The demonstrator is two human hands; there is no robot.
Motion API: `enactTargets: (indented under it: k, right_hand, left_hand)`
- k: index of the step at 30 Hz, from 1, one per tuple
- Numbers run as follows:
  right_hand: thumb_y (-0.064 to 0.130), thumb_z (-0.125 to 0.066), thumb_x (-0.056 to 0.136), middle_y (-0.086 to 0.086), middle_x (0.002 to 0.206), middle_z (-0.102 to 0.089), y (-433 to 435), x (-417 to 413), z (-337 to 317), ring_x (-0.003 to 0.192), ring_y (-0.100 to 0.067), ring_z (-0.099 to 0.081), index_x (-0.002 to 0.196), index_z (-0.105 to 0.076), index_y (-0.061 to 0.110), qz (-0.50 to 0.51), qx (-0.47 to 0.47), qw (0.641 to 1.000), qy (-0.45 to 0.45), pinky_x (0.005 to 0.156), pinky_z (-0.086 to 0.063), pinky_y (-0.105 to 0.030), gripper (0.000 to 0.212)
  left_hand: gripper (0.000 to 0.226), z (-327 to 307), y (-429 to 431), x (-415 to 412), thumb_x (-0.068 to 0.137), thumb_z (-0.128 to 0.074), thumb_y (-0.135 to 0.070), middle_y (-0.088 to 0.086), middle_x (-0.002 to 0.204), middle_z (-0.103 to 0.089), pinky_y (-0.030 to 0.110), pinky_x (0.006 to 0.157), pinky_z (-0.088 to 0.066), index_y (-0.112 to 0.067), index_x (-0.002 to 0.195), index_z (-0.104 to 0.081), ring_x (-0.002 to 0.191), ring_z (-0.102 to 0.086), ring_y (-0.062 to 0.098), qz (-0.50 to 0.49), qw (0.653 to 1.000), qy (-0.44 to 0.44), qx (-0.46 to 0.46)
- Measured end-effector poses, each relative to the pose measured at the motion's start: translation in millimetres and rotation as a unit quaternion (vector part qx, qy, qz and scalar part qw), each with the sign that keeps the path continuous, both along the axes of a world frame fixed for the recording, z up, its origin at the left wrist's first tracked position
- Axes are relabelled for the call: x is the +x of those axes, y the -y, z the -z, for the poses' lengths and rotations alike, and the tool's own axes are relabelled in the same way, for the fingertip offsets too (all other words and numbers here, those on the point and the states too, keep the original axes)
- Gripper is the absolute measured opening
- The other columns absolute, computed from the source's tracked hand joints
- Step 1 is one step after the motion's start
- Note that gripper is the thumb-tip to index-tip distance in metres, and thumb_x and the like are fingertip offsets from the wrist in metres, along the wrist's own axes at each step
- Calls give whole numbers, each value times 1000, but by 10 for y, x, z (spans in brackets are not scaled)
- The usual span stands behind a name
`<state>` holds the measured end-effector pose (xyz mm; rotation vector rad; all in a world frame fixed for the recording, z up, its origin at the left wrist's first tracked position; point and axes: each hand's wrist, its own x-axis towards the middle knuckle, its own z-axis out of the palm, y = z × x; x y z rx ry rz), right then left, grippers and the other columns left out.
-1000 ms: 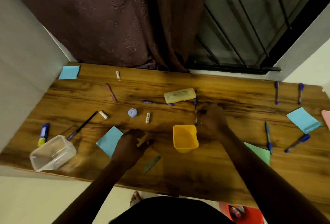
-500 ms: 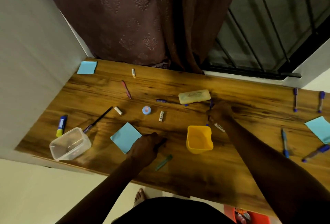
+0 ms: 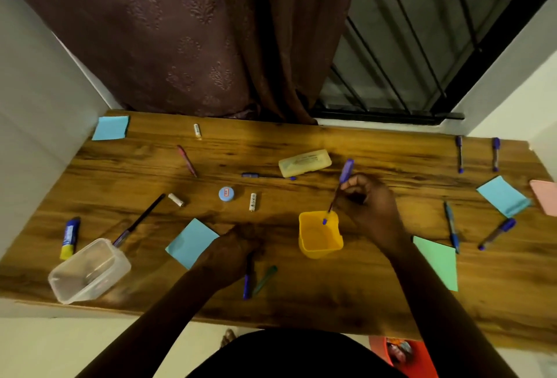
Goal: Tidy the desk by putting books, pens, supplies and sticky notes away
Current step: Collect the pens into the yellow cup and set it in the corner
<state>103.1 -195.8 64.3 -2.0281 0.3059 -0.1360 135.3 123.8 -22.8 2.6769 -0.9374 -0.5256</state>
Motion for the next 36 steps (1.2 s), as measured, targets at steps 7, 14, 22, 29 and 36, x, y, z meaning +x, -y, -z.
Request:
enactTargets:
  k: [7, 14, 22, 29, 36]
  right_hand:
    - [19, -73, 87, 10, 89, -75, -397, -125, 194, 82, -2, -70, 93, -66, 20, -81, -148, 985, -20, 66, -52, -14, 9]
    - [22, -70, 89, 7, 92, -73, -540, -61, 422, 78, -8, -70, 99, -64, 23, -107, -207, 971, -55, 68, -60, -33, 11]
    - [22, -72, 89, 9, 95, -75, -511, -92, 401, 81, -3, -71, 96, -64, 31, -107, -174, 977, -64, 73, -62, -35, 14]
    - [10, -78, 86, 12, 97, -77, -408, -198, -12, 94, 2, -71, 103, -73, 25, -80, -29, 996, -40, 79, -56, -17, 23]
    - [19, -83, 85, 4, 99, -80, -483, -320, -214, 94, -13, -76, 104, -76, 20, -81, 110, 990, -28, 86, -62, -39, 20]
  left_hand:
    - [24, -58, 19, 95, 105, -47, -24, 4, 121, -65, 38, 106, -48, -15, 118, -65, 111, -59, 16, 134, 991, -1, 0]
    - [42, -65, 5, 134, 107, -42, -26, 9, 151, -49, 31, 118, -29, -12, 144, -54, 141, -42, 26, 177, 984, 23, 11]
    - [25, -303, -45, 59, 98, -63, -26, -16, 124, -67, 23, 99, -53, -34, 121, -68, 114, -63, 2, 1, 975, 23, -223]
    - [19, -641, 400, -102, 90, -75, -17, -8, 96, -76, 34, 79, -62, -21, 109, -75, 85, -74, 14, -176, 885, -106, -418]
    - [19, -704, 762, -215, 91, -74, -10, -7, 93, -75, 30, 73, -58, -19, 107, -77, 80, -72, 15, -130, 876, -143, -442]
